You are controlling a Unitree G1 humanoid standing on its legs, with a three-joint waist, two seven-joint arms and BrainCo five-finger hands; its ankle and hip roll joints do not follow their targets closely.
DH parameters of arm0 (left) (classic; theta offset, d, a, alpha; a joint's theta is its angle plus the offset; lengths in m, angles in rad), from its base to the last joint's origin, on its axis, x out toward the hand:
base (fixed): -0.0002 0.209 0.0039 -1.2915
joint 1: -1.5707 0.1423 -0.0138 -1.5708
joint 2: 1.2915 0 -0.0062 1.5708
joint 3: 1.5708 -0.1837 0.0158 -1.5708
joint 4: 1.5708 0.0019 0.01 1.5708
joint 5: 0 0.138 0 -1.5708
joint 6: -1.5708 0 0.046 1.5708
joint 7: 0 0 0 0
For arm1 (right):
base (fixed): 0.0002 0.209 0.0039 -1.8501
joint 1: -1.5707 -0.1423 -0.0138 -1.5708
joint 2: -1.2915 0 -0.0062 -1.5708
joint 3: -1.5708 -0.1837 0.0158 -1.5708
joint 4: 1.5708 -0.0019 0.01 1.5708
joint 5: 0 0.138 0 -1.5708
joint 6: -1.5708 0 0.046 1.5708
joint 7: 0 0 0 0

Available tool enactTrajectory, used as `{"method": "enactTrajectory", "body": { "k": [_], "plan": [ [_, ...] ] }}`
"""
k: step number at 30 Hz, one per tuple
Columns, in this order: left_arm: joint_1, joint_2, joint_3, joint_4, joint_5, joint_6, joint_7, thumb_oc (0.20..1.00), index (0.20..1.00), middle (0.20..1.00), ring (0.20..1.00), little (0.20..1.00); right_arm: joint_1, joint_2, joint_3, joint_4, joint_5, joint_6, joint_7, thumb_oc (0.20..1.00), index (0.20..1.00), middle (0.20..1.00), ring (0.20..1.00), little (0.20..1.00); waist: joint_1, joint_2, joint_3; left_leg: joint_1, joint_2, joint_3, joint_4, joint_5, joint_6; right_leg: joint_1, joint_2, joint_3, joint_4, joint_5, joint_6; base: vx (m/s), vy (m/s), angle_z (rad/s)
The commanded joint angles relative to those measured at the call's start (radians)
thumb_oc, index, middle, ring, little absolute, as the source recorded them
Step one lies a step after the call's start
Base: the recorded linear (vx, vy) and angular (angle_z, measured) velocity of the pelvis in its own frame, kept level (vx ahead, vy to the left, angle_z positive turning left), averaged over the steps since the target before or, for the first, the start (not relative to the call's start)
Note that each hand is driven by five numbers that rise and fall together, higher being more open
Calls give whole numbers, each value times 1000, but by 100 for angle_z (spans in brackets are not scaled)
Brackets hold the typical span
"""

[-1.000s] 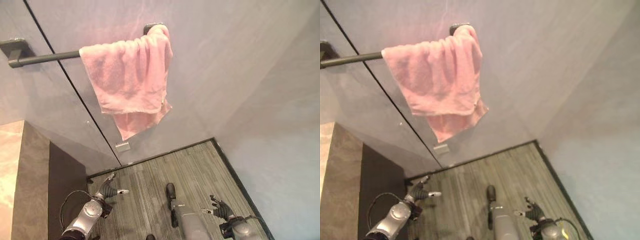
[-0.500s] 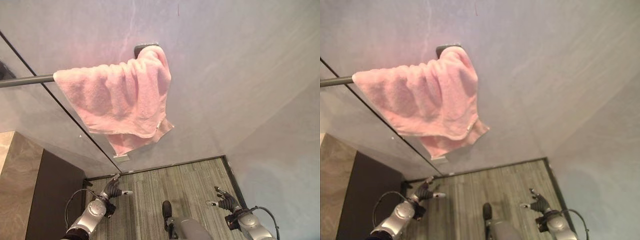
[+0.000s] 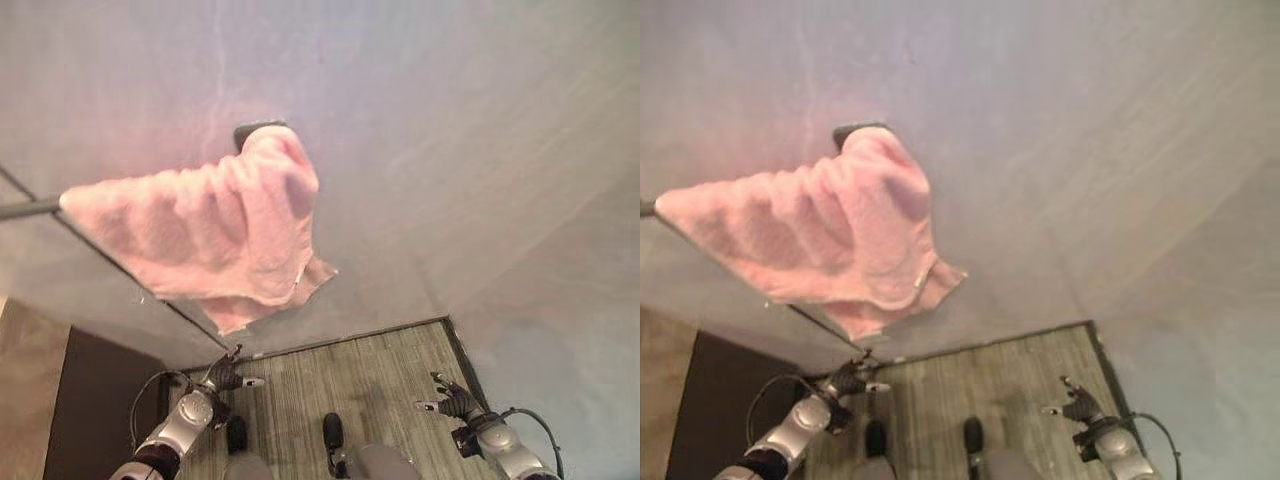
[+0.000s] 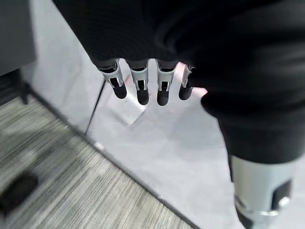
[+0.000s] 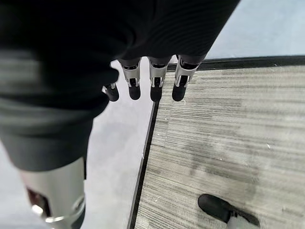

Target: Put brush and paste in cup on sink, flatten towel.

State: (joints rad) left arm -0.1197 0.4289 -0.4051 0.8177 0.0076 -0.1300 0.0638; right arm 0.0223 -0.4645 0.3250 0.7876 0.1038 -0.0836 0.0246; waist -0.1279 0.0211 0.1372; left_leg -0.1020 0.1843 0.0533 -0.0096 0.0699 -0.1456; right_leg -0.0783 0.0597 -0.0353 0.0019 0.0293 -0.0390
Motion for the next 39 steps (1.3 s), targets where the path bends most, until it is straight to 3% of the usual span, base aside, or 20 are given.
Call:
{"method": "enactTrajectory", "body": {
  "k": [1, 10, 16, 17, 19, 21, 26, 33, 39],
  "plan": [
    [24, 62, 24, -36, -5, -33, 13, 1000, 1000, 1000, 1000, 1000, 7, 18, -36, -40, 14, -26, -13, 1000, 1000, 1000, 1000, 1000, 19, -47, -26, 10, -47, 57, 75, -46, 38, -15, -158, 82, 103, -38, 189, 64, 170, -15],
    [113, 53, 63, -71, -36, -47, 5, 1000, 1000, 1000, 1000, 1000, 10, 64, -33, -92, 105, -42, 15, 1000, 1000, 1000, 1000, 1000, 49, -44, -56, 78, -69, 84, -15, -34, 50, 7, -190, 86, 43, 2, 219, 33, 77, -9],
    [234, 128, 118, -238, -54, -69, -29, 1000, 1000, 1000, 1000, 1000, 80, 12, -85, -238, 167, -71, 48, 1000, 1000, 1000, 1000, 1000, 63, -43, -64, 91, -62, 66, -66, -8, 38, 27, -203, 52, -5, 10, 225, 9, -1, 10],
    [273, 190, 145, -324, -57, -90, -45, 1000, 1000, 1000, 1000, 1000, 109, -30, -117, -305, 215, -83, 75, 1000, 1000, 1000, 1000, 1000, 67, -42, -64, 85, -56, 54, -78, 2, 30, 32, -205, 35, -16, 9, 226, -24, -26, 17],
    [286, 217, 150, -360, -55, -96, -54, 1000, 1000, 1000, 1000, 1000, 117, -44, -128, -319, 232, -90, 83, 1000, 1000, 1000, 1000, 1000, 69, -43, -63, 79, -55, 48, -78, 4, 27, 34, -206, 28, -19, 8, 226, -28, -29, 20],
    [316, 312, 187, -465, -75, -119, -76, 1000, 1000, 1000, 1000, 1000, 136, -105, -165, -399, 299, -100, 114, 1000, 1000, 1000, 1000, 1000, 76, -42, -58, 57, -50, 25, -78, 15, 12, 37, -210, 0, -26, 9, 227, -41, -41, 23],
    [367, 415, 281, -642, -220, -137, -109, 1000, 1000, 1000, 1000, 1000, 211, -275, -243, -638, 406, -108, 185, 1000, 1000, 1000, 1000, 1000, 83, -44, -59, 27, -49, -7, -78, 28, 0, 42, -220, -42, -36, 16, 232, -22, -24, 33],
    [311, 475, 310, -757, -376, -147, -132, 1000, 1000, 1000, 1000, 1000, 133, -452, -224, -800, 496, -103, 220, 1000, 1000, 1000, 1000, 1000, 92, -48, -68, 23, -53, -7, -78, 26, -2, 52, -232, -52, -54, 31, 238, -5, 3, 6],
    [139, 464, 214, -766, -452, -139, -119, 1000, 1000, 1000, 1000, 1000, -105, -451, -65, -793, 549, -82, 184, 1000, 1000, 1000, 1000, 1000, 102, -52, -74, 25, -58, 4, -78, 22, -1, 53, -242, -43, -74, 51, 242, -2, 3, 1]
  ]
}}
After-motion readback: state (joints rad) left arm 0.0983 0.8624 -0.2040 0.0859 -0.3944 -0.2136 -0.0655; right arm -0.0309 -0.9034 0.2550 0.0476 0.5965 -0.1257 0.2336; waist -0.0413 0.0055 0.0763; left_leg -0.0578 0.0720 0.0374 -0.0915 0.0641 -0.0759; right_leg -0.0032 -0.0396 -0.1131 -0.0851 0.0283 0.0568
